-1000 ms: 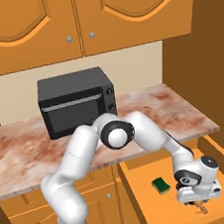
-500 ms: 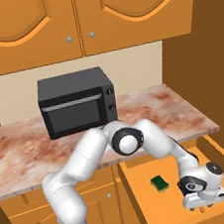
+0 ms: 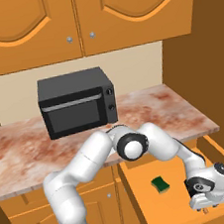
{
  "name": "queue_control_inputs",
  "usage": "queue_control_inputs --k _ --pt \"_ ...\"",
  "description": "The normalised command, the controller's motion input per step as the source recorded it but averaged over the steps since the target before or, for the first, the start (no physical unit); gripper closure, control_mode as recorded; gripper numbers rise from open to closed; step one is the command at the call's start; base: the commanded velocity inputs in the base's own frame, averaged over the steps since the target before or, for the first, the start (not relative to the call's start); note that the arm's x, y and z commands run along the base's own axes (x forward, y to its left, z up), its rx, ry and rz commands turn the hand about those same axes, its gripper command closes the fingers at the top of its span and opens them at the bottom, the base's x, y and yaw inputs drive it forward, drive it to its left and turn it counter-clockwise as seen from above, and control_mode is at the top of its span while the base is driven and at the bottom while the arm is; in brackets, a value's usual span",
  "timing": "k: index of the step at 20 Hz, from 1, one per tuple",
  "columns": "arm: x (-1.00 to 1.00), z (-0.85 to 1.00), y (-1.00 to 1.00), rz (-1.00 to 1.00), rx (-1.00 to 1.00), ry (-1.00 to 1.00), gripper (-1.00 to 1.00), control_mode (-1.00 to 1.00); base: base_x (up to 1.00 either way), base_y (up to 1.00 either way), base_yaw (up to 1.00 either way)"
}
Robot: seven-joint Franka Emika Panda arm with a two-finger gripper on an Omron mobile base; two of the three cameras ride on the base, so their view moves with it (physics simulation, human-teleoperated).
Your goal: Restock the sink supplies by placing the sponge and soap dispenser on the counter and next to the sink. Make sure the soap dispenser is upright.
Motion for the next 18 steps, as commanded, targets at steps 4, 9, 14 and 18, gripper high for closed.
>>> queue_control_inputs --k 4,9,14,18 --pt "0.0 -0.08 0.0 0.02 0.0 -0.05 1.0 -1.0 0.0 0.0 0.0" --pt "0.0 -0.01 0.11 0.02 0.0 -0.08 1.0 -1.0 0.0 0.0 0.0" --pt "0.0 0.14 0.09 0.01 0.0 -0.12 1.0 -1.0 0.0 0.0 0.0" --pt "0.0 0.58 0.1 0.02 -0.02 -0.07 1.0 -1.0 0.0 0.0 0.0"
